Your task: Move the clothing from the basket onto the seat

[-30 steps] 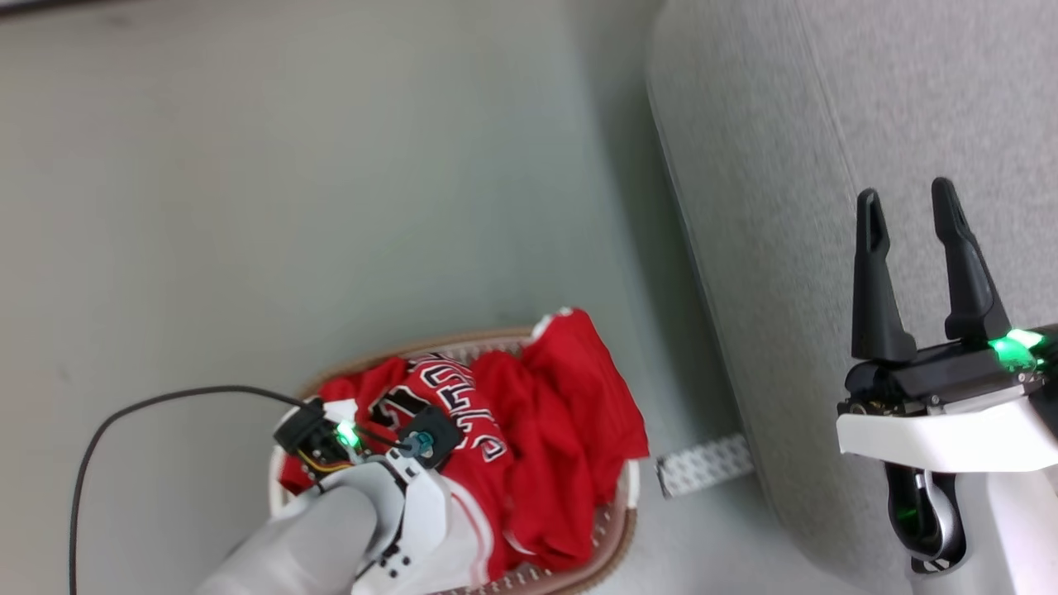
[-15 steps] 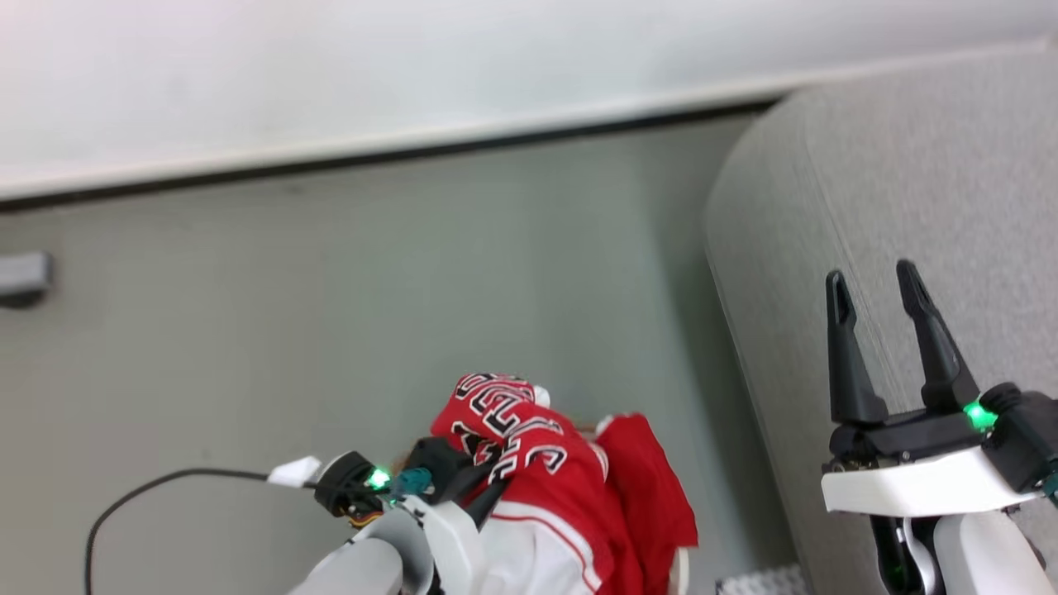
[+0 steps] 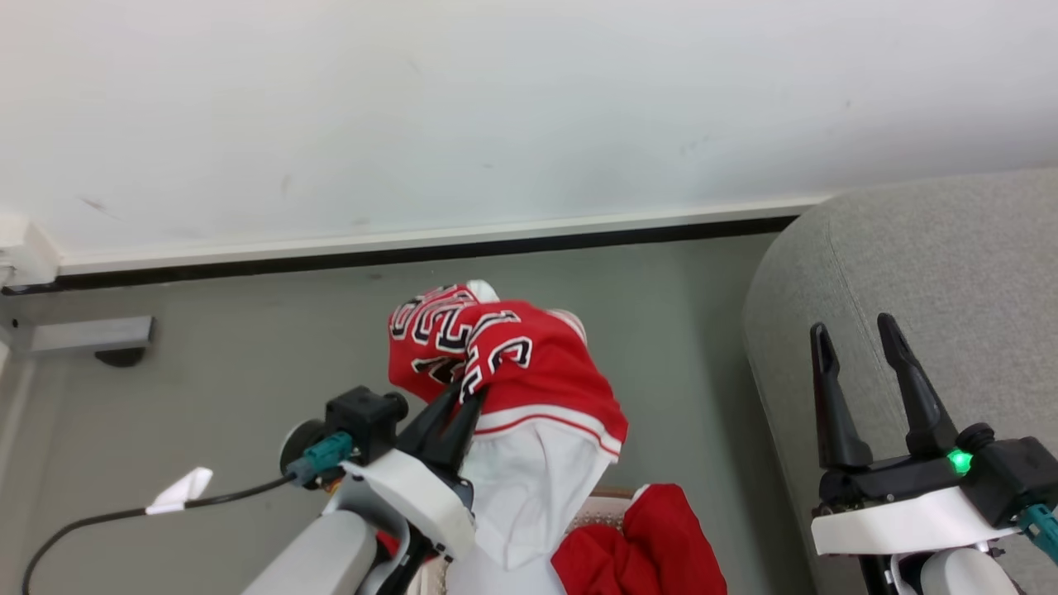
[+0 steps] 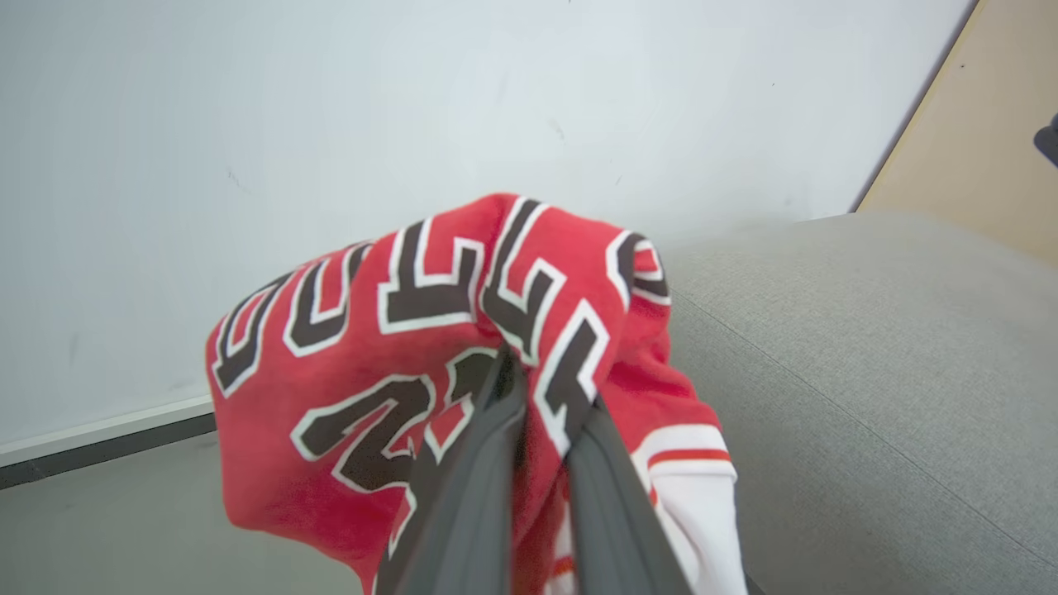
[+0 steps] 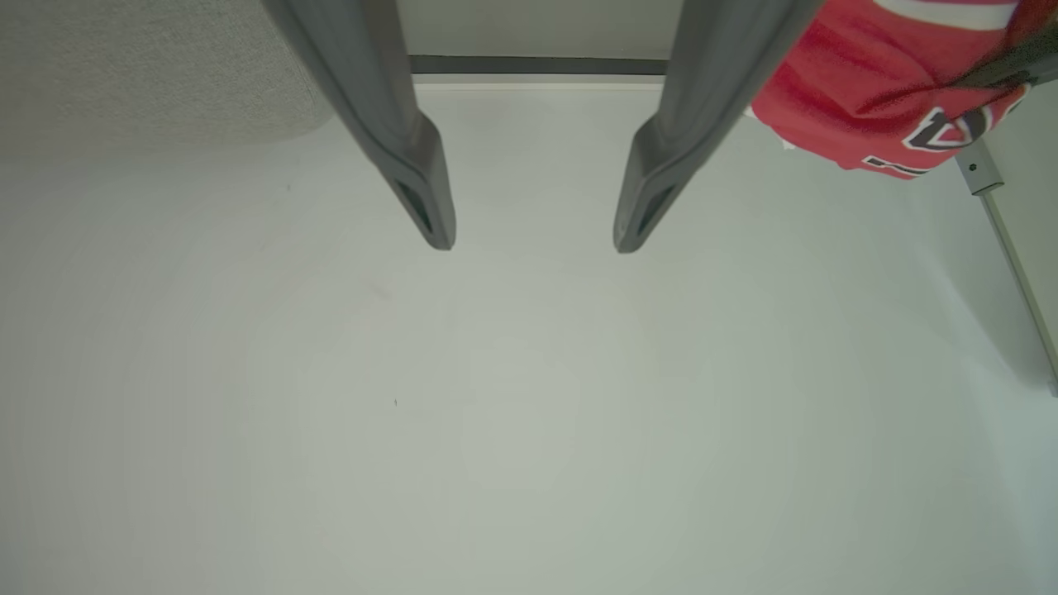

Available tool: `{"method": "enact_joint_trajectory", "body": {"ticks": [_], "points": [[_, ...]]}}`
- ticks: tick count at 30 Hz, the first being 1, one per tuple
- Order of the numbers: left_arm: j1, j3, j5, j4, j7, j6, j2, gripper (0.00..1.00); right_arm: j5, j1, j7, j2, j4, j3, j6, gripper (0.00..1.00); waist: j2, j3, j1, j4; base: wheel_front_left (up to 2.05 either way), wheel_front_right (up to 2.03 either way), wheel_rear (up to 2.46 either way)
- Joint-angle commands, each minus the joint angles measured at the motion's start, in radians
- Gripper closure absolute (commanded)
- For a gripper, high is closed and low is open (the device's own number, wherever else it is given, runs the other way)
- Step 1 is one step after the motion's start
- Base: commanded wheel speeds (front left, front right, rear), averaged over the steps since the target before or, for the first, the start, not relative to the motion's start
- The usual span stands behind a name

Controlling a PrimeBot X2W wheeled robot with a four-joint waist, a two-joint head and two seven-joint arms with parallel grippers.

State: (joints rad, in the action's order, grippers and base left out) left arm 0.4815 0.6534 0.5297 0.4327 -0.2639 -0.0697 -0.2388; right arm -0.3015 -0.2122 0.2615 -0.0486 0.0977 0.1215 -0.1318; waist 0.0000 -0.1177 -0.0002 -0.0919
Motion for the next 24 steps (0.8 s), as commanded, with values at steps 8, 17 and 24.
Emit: {"method": "enact_joint_trajectory", "body": {"ticks": [8, 17, 24], "points": [[0.035, -0.050, 0.040, -0.177, 0.054, 0.029, -0.050, 1.00, -0.008, 0.026, 0.003, -0.001, 0.012, 0.026, 0.002, 0.00, 0.0000, 0.042, 0.0002, 0.023, 0.00, 0.00, 0.00], [0.035, -0.097, 0.066, -0.303, 0.097, 0.088, -0.075, 1.00, 0.000, 0.029, 0.003, -0.001, 0.021, 0.056, 0.002, 0.00, 0.0000, 0.039, 0.0002, 0.024, 0.00, 0.00, 0.00], [0.024, -0.102, 0.071, -0.323, 0.091, 0.097, -0.085, 1.00, 0.006, 0.017, 0.003, -0.001, 0.030, 0.067, 0.002, 0.00, 0.0000, 0.023, 0.0002, 0.016, 0.00, 0.00, 0.00]]}}
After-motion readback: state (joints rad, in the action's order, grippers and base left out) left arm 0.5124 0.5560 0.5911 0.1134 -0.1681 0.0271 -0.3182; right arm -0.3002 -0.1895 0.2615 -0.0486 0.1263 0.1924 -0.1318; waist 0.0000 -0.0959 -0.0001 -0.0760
